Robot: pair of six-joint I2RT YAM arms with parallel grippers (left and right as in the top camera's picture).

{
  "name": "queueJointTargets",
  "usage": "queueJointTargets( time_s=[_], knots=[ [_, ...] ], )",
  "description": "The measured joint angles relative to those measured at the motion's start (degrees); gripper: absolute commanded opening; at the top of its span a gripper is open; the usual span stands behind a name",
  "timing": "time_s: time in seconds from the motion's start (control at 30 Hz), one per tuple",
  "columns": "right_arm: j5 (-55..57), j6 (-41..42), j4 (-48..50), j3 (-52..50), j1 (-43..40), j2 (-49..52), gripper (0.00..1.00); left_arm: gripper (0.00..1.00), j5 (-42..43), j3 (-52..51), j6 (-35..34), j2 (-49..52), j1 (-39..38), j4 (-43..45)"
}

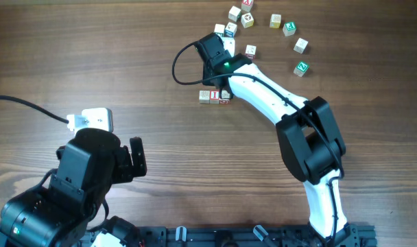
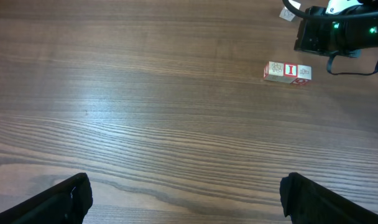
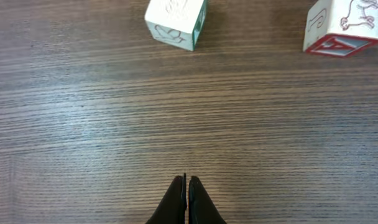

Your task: Form a horizontal line

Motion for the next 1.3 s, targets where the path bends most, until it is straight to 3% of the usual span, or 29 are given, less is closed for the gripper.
queueJointTargets(
  time_s=[0.37, 0.6, 1.0, 1.1, 1.17, 1.23, 1.27, 1.3],
  knots=[
    [-3.1, 0.0, 1.3, -0.4, -0.3, 3.4, 0.05, 1.00, 0.0, 0.0, 0.0, 0.0, 0.0, 0.0],
    [1.3, 0.0, -1.9, 1.7, -1.2, 1.6, 0.05, 1.00, 0.0, 0.0, 0.0, 0.0, 0.0, 0.0],
    [14.1, 0.0, -24.9, 3.6, -3.0, -31.8, 0.05, 1.00, 0.0, 0.0, 0.0, 0.0, 0.0, 0.0],
    [15.2, 0.3, -29.1, 3.6, -3.1, -38.1, 0.22, 1.00, 0.0, 0.0, 0.0, 0.0, 0.0, 0.0],
    [15.9, 1.2, -31.9, 3.6, -3.1, -41.6, 0.28, 1.00, 0.0, 0.0, 0.0, 0.0, 0.0, 0.0],
    [17.2, 2.3, -35.0, 3.6, -3.1, -46.6, 0.48, 1.00, 0.0, 0.0, 0.0, 0.0, 0.0, 0.0],
    [18.7, 3.8, -37.3, 3.6, -3.2, -51.7, 0.80, 1.00, 0.0, 0.0, 0.0, 0.0, 0.0, 0.0],
    [19.3, 4.3, -38.1, 3.6, -3.2, -54.0, 0.87, 1.00, 0.0, 0.0, 0.0, 0.0, 0.0, 0.0]
  ],
)
